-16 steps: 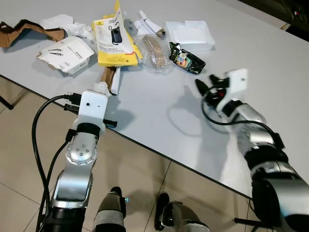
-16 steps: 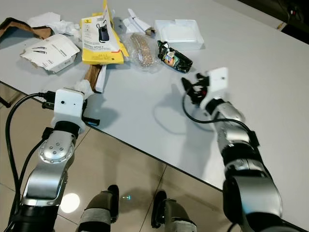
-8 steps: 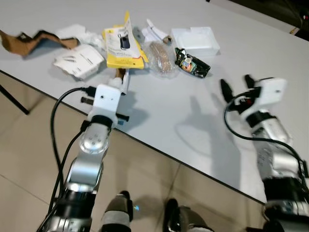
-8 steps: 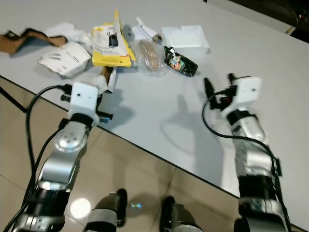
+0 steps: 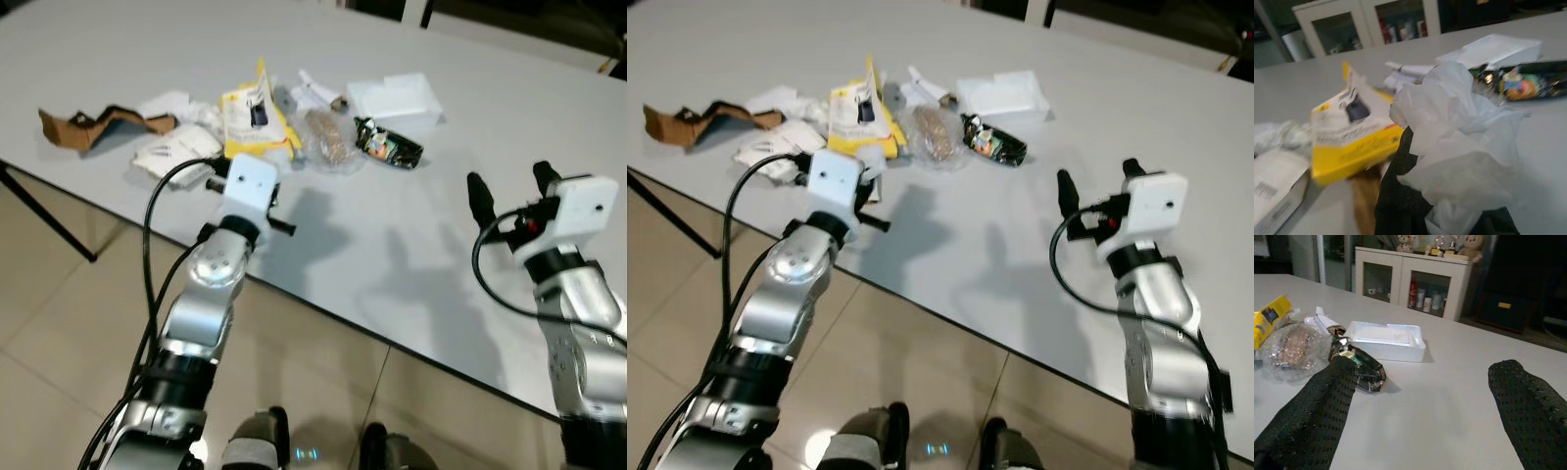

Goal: Picking trash to rubbish bin

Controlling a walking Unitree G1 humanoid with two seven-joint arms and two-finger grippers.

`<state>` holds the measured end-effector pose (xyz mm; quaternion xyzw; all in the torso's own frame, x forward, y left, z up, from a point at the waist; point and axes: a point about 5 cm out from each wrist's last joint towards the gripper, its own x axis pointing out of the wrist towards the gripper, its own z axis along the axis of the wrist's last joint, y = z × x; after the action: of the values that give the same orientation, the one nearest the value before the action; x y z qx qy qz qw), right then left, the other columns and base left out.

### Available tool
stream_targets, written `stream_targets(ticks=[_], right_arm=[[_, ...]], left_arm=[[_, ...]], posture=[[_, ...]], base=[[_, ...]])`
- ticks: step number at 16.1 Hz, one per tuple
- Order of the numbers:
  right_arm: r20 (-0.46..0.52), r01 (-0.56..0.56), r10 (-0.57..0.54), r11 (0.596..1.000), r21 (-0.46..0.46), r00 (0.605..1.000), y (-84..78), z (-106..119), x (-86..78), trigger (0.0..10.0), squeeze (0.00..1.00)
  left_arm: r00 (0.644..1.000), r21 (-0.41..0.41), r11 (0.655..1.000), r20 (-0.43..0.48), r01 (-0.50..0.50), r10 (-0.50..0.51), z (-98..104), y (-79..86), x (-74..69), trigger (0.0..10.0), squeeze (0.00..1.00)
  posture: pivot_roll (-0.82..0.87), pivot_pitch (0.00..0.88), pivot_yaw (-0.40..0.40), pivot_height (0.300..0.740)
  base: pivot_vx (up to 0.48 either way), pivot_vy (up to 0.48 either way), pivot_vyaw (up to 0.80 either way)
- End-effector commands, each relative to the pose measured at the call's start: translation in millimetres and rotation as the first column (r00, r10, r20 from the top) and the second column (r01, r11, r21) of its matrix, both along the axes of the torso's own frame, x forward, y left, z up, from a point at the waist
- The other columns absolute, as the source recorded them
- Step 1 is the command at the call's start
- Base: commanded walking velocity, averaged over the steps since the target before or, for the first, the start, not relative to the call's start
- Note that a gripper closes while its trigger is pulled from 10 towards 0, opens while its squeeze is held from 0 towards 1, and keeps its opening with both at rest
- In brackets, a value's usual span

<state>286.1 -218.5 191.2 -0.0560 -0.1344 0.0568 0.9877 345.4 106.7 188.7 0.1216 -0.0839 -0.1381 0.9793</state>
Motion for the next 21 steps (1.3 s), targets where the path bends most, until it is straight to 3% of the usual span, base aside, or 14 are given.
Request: stream_targets(ticks=[1,6,11,21], right_arm=[[0.003,-0.004,0.004,1.0,-0.012,1.0,5.7,2.7,-4.9,10.0,1.0],[-0.011,-0.001,0.002,0.999,0.042,1.0,29.3,1.2,-16.4,10.0,1.0],[-0.002,0.048,-0.048,0.993,0.107,0.999,39.5,4.8,-19.0,10.0,1.0],[0.025,0.077,-0.08,0.991,0.111,0.996,49.3,14.8,-16.4,10.0,1.0]], left_arm=[[1.0,-0.012,1.0,-0.01,0.024,-0.024,-0.8,-2.5,1.5,10.0,0.0],[0.999,-0.031,0.999,-0.03,0.012,-0.013,-4.5,-1.7,7.2,10.0,0.0],[0.999,-0.03,1.0,-0.037,-0.009,0.008,-6.0,4.0,10.7,10.0,0.0],[0.998,-0.018,1.0,-0.051,-0.025,0.024,-8.8,8.3,14.3,10.0,0.0]], posture=[[0.23,0.138,0.018,0.74],[0.22,0.129,0.001,0.74],[0.23,0.126,-0.004,0.74],[0.23,0.131,-0.003,0.74]], base=[[0.0,0.0,0.0],[0.0,0.055,0.0],[0.0,0.289,0.0],[0.0,0.435,0.0]])
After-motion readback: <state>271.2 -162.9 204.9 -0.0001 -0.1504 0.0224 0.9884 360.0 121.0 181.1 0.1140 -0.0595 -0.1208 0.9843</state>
